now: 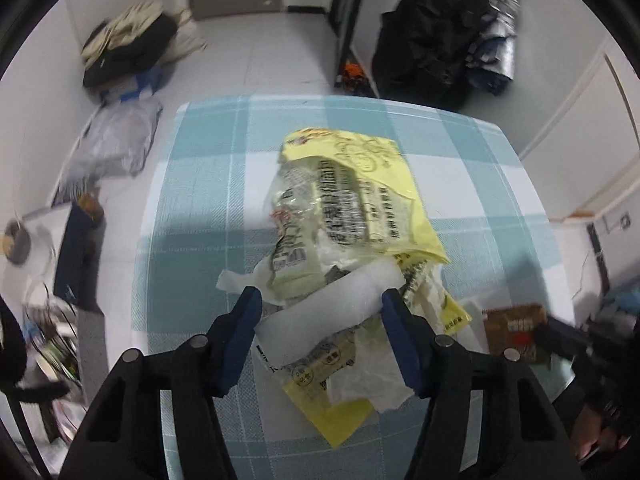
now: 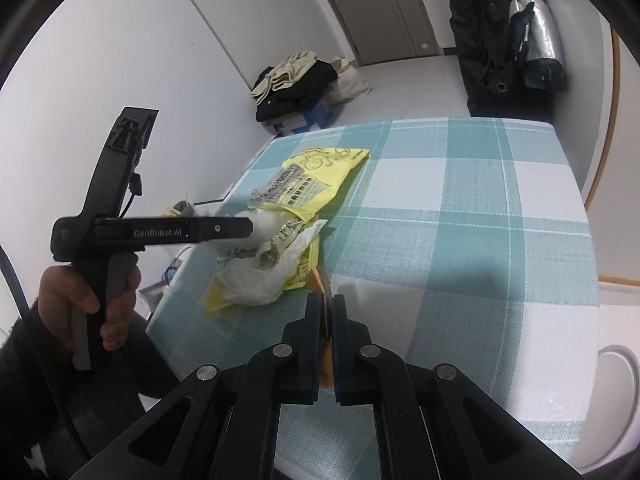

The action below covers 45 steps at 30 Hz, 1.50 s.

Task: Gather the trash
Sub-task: 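Close the right gripper on the orange wrapper while the left gripper grasps the white foam strip, then carry the orange wrapper in the right gripper and the foam in the left gripper over the white bin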

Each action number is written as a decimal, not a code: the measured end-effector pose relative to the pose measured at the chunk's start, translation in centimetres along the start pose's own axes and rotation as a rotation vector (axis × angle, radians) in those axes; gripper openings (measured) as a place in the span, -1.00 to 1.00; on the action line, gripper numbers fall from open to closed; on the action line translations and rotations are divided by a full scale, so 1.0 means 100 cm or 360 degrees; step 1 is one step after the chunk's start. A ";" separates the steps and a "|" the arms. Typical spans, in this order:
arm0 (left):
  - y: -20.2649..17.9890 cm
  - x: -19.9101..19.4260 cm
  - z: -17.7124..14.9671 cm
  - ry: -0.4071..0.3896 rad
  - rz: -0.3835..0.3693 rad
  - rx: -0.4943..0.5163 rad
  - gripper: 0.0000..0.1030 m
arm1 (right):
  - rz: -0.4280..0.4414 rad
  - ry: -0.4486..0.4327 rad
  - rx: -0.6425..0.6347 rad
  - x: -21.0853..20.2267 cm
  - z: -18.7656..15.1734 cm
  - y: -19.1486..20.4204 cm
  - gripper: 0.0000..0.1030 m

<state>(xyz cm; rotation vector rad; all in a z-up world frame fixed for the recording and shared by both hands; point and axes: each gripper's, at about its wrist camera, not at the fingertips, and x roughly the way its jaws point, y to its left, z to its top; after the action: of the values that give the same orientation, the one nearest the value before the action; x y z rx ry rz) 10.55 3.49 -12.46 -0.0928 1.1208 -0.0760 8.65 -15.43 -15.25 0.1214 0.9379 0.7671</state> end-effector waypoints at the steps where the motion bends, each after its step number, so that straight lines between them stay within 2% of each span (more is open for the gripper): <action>1: -0.003 -0.001 -0.001 -0.0006 0.0002 0.0027 0.09 | -0.0003 -0.0005 -0.0003 -0.001 0.001 0.000 -0.92; 5: -0.005 -0.003 -0.004 0.0019 -0.0018 0.0067 0.05 | -0.0006 -0.0009 -0.0002 0.000 0.002 0.000 -0.92; 10: -0.001 -0.004 -0.004 0.0037 -0.0078 -0.0003 0.03 | -0.0022 -0.0009 -0.0003 0.001 0.002 0.001 -0.92; 17: 0.007 -0.011 -0.007 0.0037 -0.0097 -0.0077 0.02 | -0.0033 -0.0022 0.0026 -0.002 0.000 -0.002 -0.92; 21: 0.014 -0.018 -0.012 0.0047 -0.0198 -0.0148 0.02 | -0.0039 -0.0011 0.0040 -0.003 -0.002 -0.003 -0.92; 28: 0.009 -0.031 -0.015 0.0037 -0.0337 -0.0147 0.01 | -0.0055 -0.0017 0.0062 -0.003 -0.003 -0.003 -0.92; 33: 0.003 -0.043 -0.012 0.0017 -0.0480 -0.0146 0.01 | -0.0067 -0.0034 0.0111 -0.006 -0.003 -0.008 -0.92; 38: -0.001 -0.054 -0.007 0.0003 -0.0556 -0.0146 0.01 | -0.0071 -0.0069 0.0144 -0.012 -0.003 -0.010 -0.92; 40: -0.002 -0.058 -0.003 0.0004 -0.0559 -0.0152 0.01 | -0.0073 -0.0077 0.0154 -0.013 -0.004 -0.010 -0.92; 43: -0.001 -0.057 0.001 0.0079 -0.0472 -0.0167 0.01 | -0.0074 -0.0090 0.0153 -0.014 -0.002 -0.009 -0.92; 45: 0.003 -0.058 0.002 0.0100 -0.0471 -0.0175 0.01 | -0.0075 -0.0096 0.0150 -0.015 -0.002 -0.008 -0.92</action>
<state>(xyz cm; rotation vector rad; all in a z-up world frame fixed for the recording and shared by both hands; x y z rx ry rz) 8.26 4.42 -7.21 -0.3568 1.1676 -0.2831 8.41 -17.02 -14.75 0.2030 0.9169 0.6723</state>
